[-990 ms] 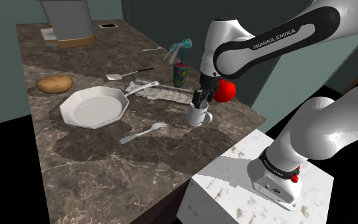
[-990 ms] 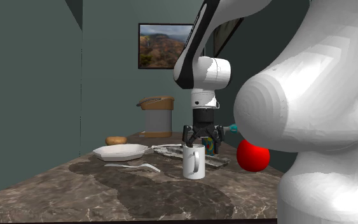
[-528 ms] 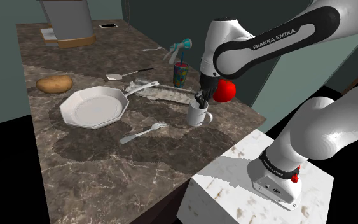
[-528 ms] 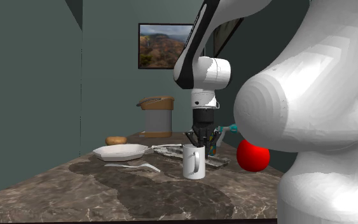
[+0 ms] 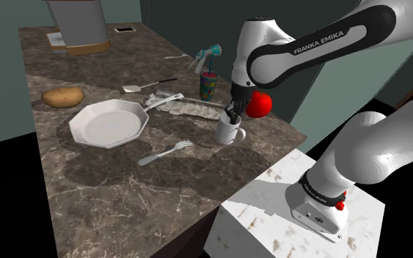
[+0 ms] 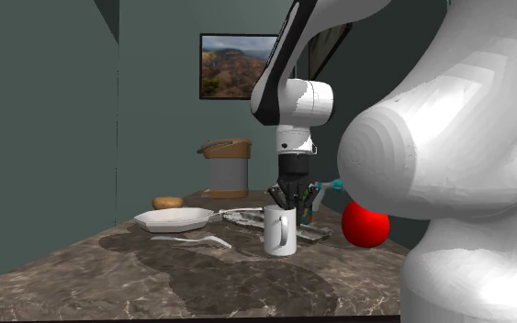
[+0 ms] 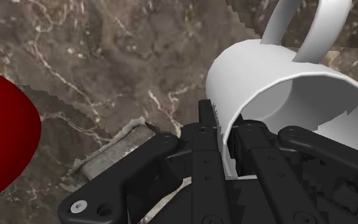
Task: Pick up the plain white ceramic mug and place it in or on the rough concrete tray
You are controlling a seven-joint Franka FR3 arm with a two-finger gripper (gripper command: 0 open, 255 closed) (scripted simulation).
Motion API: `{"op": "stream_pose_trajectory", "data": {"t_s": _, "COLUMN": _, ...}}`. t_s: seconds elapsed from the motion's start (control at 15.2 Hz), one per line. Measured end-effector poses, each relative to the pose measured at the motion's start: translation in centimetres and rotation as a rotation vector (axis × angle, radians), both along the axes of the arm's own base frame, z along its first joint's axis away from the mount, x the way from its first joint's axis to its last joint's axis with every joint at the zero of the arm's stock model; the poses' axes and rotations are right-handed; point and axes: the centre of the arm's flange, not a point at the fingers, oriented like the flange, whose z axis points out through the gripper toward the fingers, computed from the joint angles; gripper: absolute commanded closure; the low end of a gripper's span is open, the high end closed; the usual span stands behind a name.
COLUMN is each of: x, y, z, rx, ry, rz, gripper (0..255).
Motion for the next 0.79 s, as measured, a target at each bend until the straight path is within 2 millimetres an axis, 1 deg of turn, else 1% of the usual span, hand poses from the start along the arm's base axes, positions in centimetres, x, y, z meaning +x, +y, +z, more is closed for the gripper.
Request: {"op": "stream_pose_trajectory", "data": {"t_s": 0.79, "x": -0.1, "y": 0.0, "z": 6.2, "rx": 0.000, "ry": 0.000, "rz": 0.000, "gripper": 255}}
